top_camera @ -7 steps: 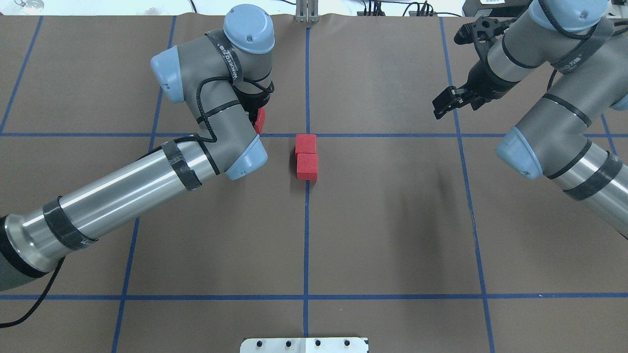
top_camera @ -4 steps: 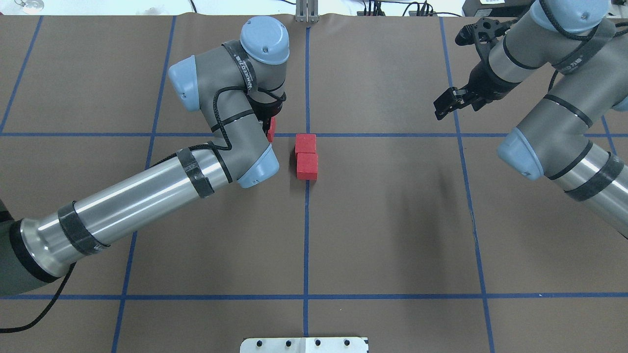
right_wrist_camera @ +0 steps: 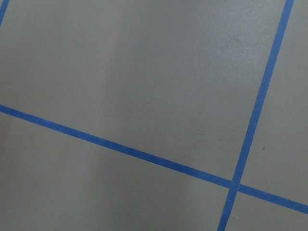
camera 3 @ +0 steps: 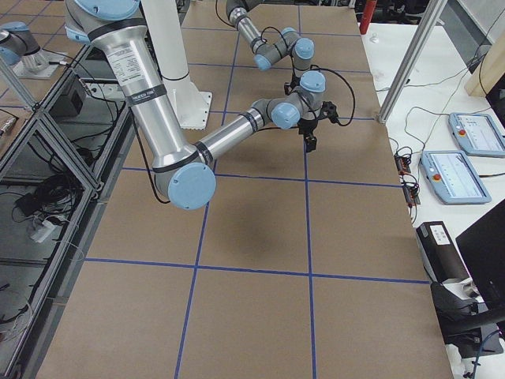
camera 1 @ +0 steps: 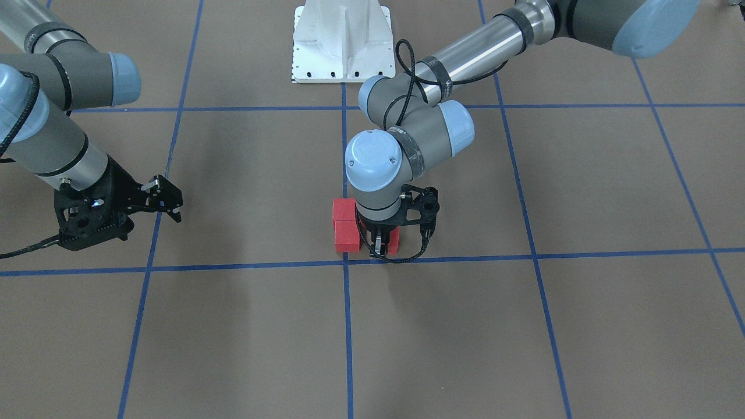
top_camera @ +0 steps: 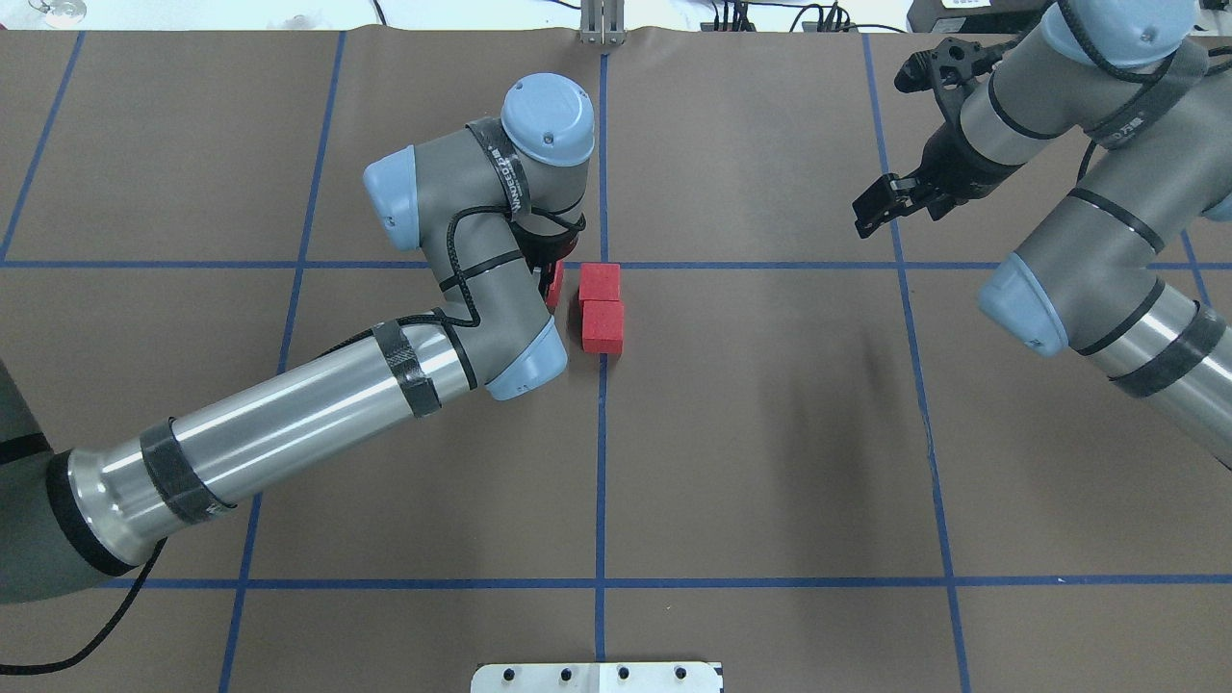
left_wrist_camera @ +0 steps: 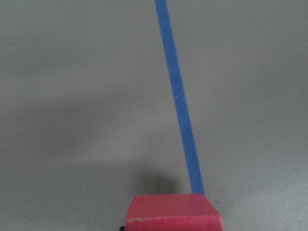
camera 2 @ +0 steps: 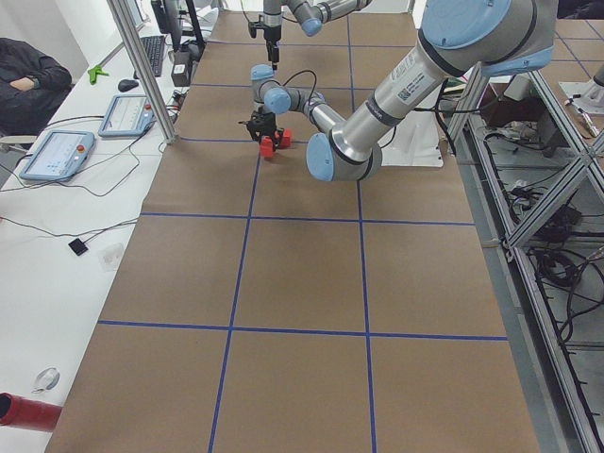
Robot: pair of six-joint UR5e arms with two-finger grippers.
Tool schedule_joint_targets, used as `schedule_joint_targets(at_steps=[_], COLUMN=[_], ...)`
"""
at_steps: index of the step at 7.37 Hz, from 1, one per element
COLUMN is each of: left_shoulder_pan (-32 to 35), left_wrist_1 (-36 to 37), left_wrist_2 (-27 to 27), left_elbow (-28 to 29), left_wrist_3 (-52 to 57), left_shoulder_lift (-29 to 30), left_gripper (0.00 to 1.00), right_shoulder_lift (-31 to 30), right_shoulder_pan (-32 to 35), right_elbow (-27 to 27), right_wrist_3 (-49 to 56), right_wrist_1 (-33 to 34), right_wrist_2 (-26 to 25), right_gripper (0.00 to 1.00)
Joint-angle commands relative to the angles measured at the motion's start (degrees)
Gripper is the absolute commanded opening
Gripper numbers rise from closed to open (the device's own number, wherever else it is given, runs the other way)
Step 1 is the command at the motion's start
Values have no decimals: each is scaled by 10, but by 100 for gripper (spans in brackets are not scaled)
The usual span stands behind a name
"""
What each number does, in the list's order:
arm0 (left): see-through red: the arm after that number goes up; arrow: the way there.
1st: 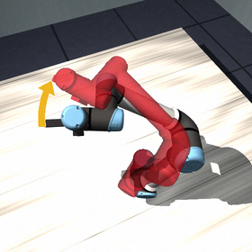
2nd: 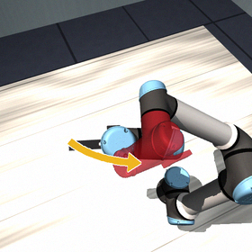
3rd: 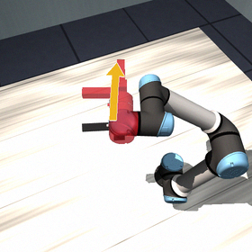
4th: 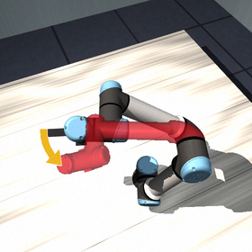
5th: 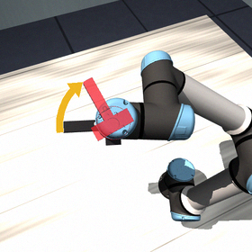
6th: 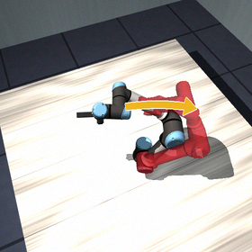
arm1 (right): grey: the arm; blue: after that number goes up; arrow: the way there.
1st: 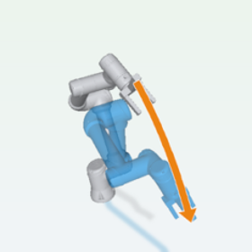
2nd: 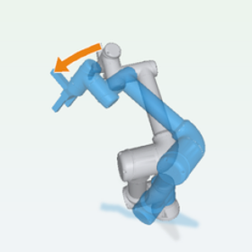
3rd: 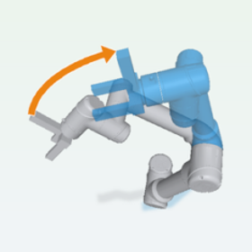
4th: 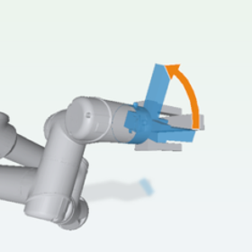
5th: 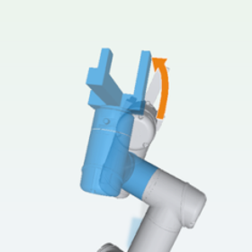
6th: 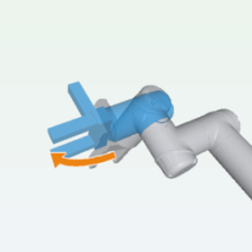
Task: Form red blocks into L shape at center
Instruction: 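Carry the red cube with the left gripper toward the two-cube column, then lower the red cube beside the farther cube and open the left gripper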
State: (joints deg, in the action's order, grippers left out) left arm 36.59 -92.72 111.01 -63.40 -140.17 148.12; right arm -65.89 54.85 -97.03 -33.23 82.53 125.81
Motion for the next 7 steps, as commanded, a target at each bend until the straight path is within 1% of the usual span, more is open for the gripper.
schedule_joint_targets(at_steps=[1, 7], left_shoulder_pan=[-8, -15], left_wrist_1=[-1, -8], left_wrist_2=[0, 0], left_elbow=[8, 14], left_wrist_3=[-4, -19], left_shoulder_lift=[4, 15], left_gripper=[0, 0], right_shoulder_lift=[0, -1], right_shoulder_pan=[0, 1], right_elbow=[0, -4], right_wrist_3=[-1, -2], right_wrist_1=[0, 0], right_wrist_2=[0, 0], right_gripper=[99, 99])
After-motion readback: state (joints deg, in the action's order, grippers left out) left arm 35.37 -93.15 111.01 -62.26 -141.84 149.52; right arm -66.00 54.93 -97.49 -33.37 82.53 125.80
